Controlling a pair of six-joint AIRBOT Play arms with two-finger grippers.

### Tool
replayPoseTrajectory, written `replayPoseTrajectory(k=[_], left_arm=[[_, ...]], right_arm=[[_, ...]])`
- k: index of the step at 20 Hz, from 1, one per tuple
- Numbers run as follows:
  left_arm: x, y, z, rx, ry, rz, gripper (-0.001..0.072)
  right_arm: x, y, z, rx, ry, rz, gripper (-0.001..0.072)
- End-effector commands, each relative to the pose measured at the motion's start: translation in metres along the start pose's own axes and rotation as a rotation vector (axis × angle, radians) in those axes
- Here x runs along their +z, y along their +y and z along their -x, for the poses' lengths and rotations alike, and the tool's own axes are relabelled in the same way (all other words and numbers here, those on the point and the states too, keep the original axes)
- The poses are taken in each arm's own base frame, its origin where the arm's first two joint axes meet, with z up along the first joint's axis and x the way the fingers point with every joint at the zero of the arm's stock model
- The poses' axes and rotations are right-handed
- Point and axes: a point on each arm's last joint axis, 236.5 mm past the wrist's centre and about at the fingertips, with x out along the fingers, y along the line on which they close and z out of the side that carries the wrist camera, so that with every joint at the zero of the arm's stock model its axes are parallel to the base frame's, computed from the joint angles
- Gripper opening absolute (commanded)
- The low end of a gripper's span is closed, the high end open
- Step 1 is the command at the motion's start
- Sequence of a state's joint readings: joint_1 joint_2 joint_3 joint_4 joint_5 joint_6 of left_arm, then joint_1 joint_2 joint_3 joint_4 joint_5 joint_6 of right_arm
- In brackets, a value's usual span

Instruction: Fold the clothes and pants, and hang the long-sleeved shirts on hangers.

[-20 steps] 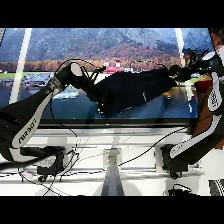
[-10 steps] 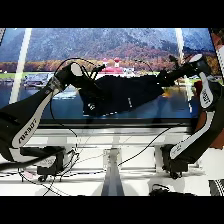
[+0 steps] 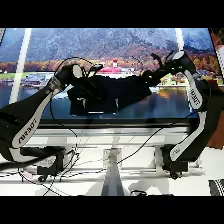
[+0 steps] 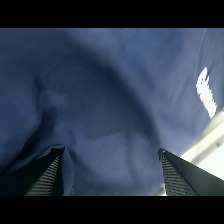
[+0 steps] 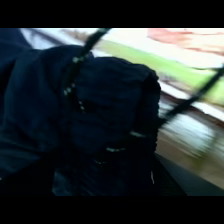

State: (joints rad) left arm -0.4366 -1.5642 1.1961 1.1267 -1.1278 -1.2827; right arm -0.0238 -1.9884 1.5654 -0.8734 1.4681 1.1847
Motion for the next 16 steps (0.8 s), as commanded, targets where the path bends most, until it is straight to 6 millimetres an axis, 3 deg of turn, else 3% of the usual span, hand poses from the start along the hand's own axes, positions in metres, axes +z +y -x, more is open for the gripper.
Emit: replayPoseTrajectory(k=[1,2,5,9,11,12,13,14,16], left_arm=[[0.005,0.010,-0.001,0.041,-0.019,-0.015,0.0685],[0.006,0.011,-0.002,0.043,-0.026,-0.014,0.0685],[0.005,0.013,-0.007,0.042,-0.013,-0.009,0.0685],[0.003,0.015,-0.013,0.041,0.001,-0.002,0.0685],[0.002,0.016,-0.013,0.040,0.003,-0.002,0.0685],[0.002,0.016,-0.013,0.040,0.003,-0.002,0.0685],[0.002,0.016,-0.013,0.040,0.003,-0.002,0.0685],[0.002,0.016,-0.013,0.041,0.002,-0.002,0.0685],[0.002,0.016,-0.011,0.041,0.004,0.000,0.0685]], right_arm=[[-0.005,0.031,-0.023,0.022,0.051,0.055,0.0649],[-0.008,0.037,-0.029,0.023,0.066,0.068,0.0534],[-0.013,0.066,-0.041,0.080,0.097,0.111,0.0516],[0.006,0.078,-0.061,0.043,0.022,0.146,0.0517],[0.002,0.090,-0.072,0.043,0.039,0.172,0.0491],[-0.001,0.096,-0.077,0.044,0.051,0.185,0.0349],[-0.005,0.102,-0.082,0.046,0.068,0.198,0.0089],[-0.009,0.107,-0.086,0.048,0.083,0.209,0.0034],[-0.013,0.112,-0.085,0.051,0.097,0.227,0.0034]])
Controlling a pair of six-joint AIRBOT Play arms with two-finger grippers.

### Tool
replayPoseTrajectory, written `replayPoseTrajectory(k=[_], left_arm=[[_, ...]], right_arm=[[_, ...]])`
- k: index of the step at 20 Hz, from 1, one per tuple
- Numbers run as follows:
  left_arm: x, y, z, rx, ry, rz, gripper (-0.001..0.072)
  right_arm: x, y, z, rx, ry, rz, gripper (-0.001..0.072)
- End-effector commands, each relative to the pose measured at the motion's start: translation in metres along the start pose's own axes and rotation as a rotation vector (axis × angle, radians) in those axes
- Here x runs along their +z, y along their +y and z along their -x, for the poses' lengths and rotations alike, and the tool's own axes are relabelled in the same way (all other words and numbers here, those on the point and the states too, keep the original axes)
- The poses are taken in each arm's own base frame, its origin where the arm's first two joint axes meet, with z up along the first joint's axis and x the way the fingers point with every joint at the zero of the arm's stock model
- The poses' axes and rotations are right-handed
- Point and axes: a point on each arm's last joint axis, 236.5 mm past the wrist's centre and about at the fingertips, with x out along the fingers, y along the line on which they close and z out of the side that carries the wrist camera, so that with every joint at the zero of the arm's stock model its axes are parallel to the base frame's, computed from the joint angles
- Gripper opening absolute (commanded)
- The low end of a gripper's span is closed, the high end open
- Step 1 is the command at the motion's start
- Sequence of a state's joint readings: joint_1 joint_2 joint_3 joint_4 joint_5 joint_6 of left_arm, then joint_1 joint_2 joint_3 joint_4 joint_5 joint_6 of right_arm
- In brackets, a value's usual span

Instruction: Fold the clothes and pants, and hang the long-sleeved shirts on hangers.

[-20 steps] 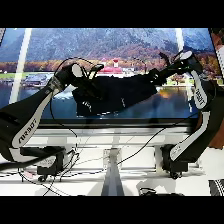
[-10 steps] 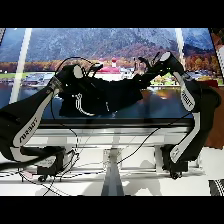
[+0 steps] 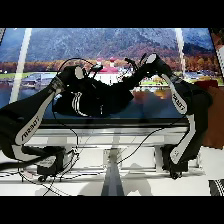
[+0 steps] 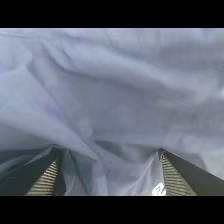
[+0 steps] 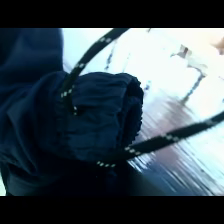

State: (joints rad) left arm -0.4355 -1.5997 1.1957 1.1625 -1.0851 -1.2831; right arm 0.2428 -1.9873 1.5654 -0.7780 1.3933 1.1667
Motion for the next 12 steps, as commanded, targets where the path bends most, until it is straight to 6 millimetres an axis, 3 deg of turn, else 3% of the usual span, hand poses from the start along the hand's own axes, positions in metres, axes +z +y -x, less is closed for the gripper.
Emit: replayPoseTrajectory(k=[1,3,5,9,12], left_arm=[[0.000,0.003,0.004,0.010,0.001,-0.005,0.0685],[0.006,0.006,0.020,0.031,-0.027,-0.020,0.0686],[0.019,0.011,0.047,0.069,-0.091,-0.042,0.0686],[0.048,0.014,0.126,0.133,-0.283,-0.069,0.0686],[0.051,0.006,0.181,0.160,-0.410,-0.085,0.0686]], right_arm=[[-0.003,0.011,0.000,-0.005,0.015,0.035,0.0034],[0.003,0.002,0.022,-0.047,-0.023,0.045,0.0034],[0.014,-0.006,0.057,-0.090,-0.097,0.046,0.0034],[0.034,-0.022,0.159,-0.191,-0.338,-0.021,0.0034],[0.023,-0.035,0.247,-0.301,-0.517,-0.079,0.0034]])
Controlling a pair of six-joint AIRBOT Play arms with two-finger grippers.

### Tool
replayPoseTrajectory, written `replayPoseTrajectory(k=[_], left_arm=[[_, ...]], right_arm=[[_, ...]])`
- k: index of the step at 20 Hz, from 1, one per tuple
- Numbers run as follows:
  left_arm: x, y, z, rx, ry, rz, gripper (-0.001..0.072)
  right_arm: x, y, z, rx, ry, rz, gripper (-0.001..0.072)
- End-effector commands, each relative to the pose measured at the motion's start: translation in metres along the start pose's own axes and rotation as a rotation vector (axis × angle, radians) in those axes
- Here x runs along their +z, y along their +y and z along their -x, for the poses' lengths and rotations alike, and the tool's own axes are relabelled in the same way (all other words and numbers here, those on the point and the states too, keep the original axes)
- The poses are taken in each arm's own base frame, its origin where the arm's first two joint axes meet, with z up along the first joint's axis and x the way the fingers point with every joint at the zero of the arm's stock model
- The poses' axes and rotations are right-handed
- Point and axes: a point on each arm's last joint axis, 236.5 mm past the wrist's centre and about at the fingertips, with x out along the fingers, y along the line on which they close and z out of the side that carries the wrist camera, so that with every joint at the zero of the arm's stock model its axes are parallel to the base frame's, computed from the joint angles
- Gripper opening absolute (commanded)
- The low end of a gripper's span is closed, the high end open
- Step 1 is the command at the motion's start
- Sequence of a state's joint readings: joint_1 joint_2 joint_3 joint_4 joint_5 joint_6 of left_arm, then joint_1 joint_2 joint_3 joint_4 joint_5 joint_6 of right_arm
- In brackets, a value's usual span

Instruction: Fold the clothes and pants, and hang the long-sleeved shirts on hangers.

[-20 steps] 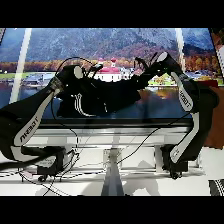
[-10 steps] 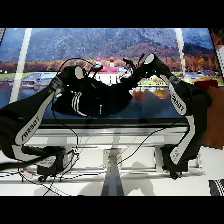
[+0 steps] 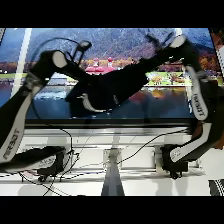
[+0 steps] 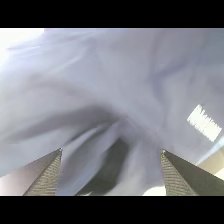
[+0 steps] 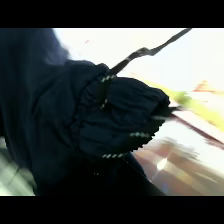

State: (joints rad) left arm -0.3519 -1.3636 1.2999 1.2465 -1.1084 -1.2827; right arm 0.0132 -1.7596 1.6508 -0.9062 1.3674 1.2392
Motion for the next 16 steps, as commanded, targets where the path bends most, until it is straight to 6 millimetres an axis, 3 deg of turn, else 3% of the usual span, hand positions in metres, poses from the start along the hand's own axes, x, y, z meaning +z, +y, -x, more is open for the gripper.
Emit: replayPoseTrajectory(k=[1,5,8,13,16], left_arm=[[0.023,0.000,0.061,0.044,-0.149,-0.023,0.0686],[0.032,-0.014,0.111,0.062,-0.265,-0.057,0.0686],[0.033,-0.019,0.128,0.068,-0.303,-0.068,0.0686],[0.035,-0.029,0.130,0.027,-0.317,-0.056,0.0686],[0.037,-0.037,0.131,-0.009,-0.326,-0.044,0.0686]], right_arm=[[0.023,-0.039,0.097,-0.166,-0.218,-0.086,0.0034],[0.024,-0.072,0.220,-0.369,-0.504,-0.252,0.0034],[0.001,-0.090,0.310,-0.541,-0.703,-0.385,0.0034],[-0.078,-0.100,0.433,-0.768,-0.973,-0.656,0.0034],[-0.154,-0.108,0.474,-0.895,-1.028,-0.903,0.0034]])
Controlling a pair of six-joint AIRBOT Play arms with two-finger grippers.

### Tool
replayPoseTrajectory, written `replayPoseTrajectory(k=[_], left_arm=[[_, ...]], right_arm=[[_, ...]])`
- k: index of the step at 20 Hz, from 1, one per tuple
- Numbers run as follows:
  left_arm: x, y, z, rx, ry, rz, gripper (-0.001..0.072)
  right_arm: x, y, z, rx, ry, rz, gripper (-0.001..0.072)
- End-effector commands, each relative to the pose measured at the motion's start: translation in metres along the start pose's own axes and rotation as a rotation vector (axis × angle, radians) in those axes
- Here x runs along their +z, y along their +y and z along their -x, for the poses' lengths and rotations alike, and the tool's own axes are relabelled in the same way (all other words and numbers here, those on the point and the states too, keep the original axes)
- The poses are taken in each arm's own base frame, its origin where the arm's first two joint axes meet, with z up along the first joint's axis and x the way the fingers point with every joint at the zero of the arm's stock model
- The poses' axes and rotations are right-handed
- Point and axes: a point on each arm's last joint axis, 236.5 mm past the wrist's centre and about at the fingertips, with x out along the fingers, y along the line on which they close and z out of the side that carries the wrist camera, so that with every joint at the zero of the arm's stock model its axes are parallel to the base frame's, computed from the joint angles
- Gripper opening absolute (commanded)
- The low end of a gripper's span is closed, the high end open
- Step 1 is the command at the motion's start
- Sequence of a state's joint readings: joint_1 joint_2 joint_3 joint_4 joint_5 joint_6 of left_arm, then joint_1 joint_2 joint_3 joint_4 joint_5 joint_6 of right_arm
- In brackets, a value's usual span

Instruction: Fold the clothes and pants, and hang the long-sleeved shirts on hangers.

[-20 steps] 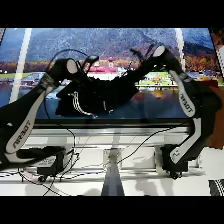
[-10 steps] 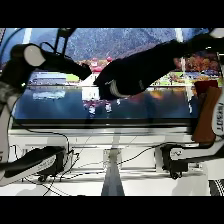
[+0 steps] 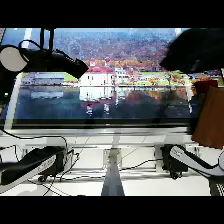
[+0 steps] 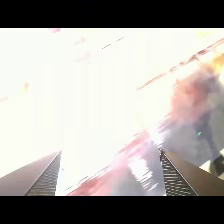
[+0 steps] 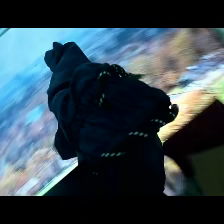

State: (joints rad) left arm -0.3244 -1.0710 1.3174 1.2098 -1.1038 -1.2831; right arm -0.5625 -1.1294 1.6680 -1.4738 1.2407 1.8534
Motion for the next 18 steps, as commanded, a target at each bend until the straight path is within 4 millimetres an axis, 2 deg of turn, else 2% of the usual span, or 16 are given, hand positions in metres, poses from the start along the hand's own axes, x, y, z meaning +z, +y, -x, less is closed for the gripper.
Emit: replayPoseTrajectory(k=[1,3,5,8,10,11,13,14,18], left_arm=[[0.003,-0.008,0.002,-0.031,-0.015,0.015,0.0686],[0.003,-0.008,0.002,-0.030,-0.014,0.015,0.0686],[0.003,-0.008,0.002,-0.030,-0.015,0.015,0.0686],[0.003,-0.008,0.002,-0.030,-0.015,0.015,0.0686],[0.004,-0.007,0.002,-0.030,-0.015,0.015,0.0686],[0.003,-0.007,0.002,-0.030,-0.014,0.016,0.0686],[0.003,-0.007,0.001,-0.030,-0.013,0.016,0.0686],[0.003,-0.007,0.001,-0.030,-0.012,0.016,0.0686],[0.003,-0.007,0.000,-0.030,-0.011,0.017,0.0686]], right_arm=[[0.003,-0.100,0.059,-0.300,-0.073,-0.306,0.0034],[-0.026,-0.148,0.082,-0.463,-0.037,-0.608,0.0034],[-0.055,-0.179,0.101,-0.586,0.015,-0.821,0.0035],[-0.091,-0.212,0.137,-0.789,0.000,-1.138,0.0035],[-0.092,-0.223,0.149,-0.830,-0.063,-1.220,0.0037],[-0.088,-0.227,0.149,-0.826,-0.088,-1.226,0.0089],[-0.085,-0.230,0.145,-0.821,-0.091,-1.220,0.0471],[-0.085,-0.230,0.142,-0.819,-0.081,-1.216,0.0594],[-0.075,-0.235,0.134,-0.795,-0.069,-1.111,0.0601]])
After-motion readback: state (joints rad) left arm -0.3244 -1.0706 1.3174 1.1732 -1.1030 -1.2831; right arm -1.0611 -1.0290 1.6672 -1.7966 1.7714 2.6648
